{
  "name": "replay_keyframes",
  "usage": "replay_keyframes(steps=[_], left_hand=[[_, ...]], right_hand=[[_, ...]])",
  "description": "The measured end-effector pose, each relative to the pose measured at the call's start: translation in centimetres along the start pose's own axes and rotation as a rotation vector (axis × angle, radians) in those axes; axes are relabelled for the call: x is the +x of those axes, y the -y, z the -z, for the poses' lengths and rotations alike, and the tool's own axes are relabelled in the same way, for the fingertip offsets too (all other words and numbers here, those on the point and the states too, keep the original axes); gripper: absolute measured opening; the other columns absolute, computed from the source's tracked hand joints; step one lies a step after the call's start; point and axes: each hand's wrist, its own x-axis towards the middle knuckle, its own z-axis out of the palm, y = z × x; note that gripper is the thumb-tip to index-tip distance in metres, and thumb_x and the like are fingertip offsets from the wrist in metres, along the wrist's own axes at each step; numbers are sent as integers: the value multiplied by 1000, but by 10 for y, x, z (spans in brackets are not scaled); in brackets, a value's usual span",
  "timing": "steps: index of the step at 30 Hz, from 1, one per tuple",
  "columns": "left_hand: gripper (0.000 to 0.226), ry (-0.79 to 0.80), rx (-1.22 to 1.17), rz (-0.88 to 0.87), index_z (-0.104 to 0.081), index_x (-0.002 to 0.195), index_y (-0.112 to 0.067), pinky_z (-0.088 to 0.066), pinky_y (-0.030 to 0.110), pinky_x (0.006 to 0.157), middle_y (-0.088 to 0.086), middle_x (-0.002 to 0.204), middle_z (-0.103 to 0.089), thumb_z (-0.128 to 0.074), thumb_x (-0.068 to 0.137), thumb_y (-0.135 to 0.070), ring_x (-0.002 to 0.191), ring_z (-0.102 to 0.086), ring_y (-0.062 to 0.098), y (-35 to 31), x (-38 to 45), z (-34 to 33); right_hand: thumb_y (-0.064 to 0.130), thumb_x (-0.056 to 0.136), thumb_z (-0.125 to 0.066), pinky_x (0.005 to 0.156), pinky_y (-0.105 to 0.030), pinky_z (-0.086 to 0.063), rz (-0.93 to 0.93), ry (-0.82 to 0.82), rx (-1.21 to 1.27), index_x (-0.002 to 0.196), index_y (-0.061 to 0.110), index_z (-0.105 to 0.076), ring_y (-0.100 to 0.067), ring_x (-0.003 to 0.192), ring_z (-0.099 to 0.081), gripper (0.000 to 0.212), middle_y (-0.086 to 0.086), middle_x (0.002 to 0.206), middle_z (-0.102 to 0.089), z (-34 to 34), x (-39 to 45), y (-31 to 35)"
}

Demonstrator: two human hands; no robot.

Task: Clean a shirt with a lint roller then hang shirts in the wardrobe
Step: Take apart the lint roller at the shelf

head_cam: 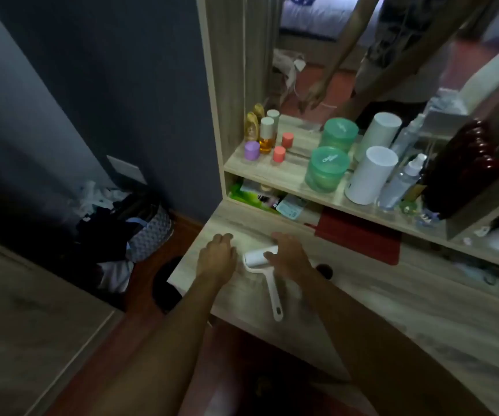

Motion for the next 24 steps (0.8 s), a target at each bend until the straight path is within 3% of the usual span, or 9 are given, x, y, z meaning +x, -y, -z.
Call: replay_keyframes(steps=[4,9,12,15,19,22,24], left_hand=[[43,126,-51,83,-39,140,-13,-42,43,97,13,133,-50,-37,101,-31,118,-53,32,-20,14,-25],[53,348,-286,247,-45,131,-1,-42,40,98,22,130,-55,-30,102,-42,118,-53,35,-25,25,-52],[53,311,-504,356,-48,128,2,-43,37,94,24,127,-56,-33,102,-42,115,-55,36,-30,28,-49],[42,146,-696,430,-50,124,-3,-45,35,88,24,122,-58,-36,102,-36,110,-56,36,-31,34,-27],[16,98,-976,335,-57,104,-13,-56,48,85,19,114,-61,-49,98,-25,100,-62,32,-22,53,28],[14,162,-1030,182,-62,102,-10,-58,24,64,13,98,-64,-52,97,-19,78,-65,18,-21,66,83],[18,176,-983,80,-67,103,-7,-53,21,60,10,90,-67,-55,94,-19,73,-65,15,-23,70,113]], right_hand=[[27,89,-60,107,-33,-31,-93,51,16,140,11,-45,-27,134,-38,55,-12,146,-42,-10,22,-12],[15,81,-67,94,-37,-50,-256,95,258,123,6,-62,-30,116,-57,43,-17,130,-58,-21,40,-16],[10,80,-68,84,-35,-53,-287,103,347,121,5,-63,-30,108,-61,42,-17,126,-60,-19,45,-15],[11,76,-73,87,-43,-55,-281,137,367,124,4,-60,-30,105,-62,51,-19,123,-60,-7,46,-6],[16,73,-79,85,-43,-57,-187,166,362,124,16,-55,-27,107,-60,57,-7,115,-59,23,49,19],[47,68,-80,65,-27,-54,-42,84,344,105,24,-61,-16,89,-65,47,7,96,-66,54,47,47],[62,65,-74,71,-24,-48,55,3,216,104,24,-61,-14,91,-66,56,5,100,-69,72,46,64]])
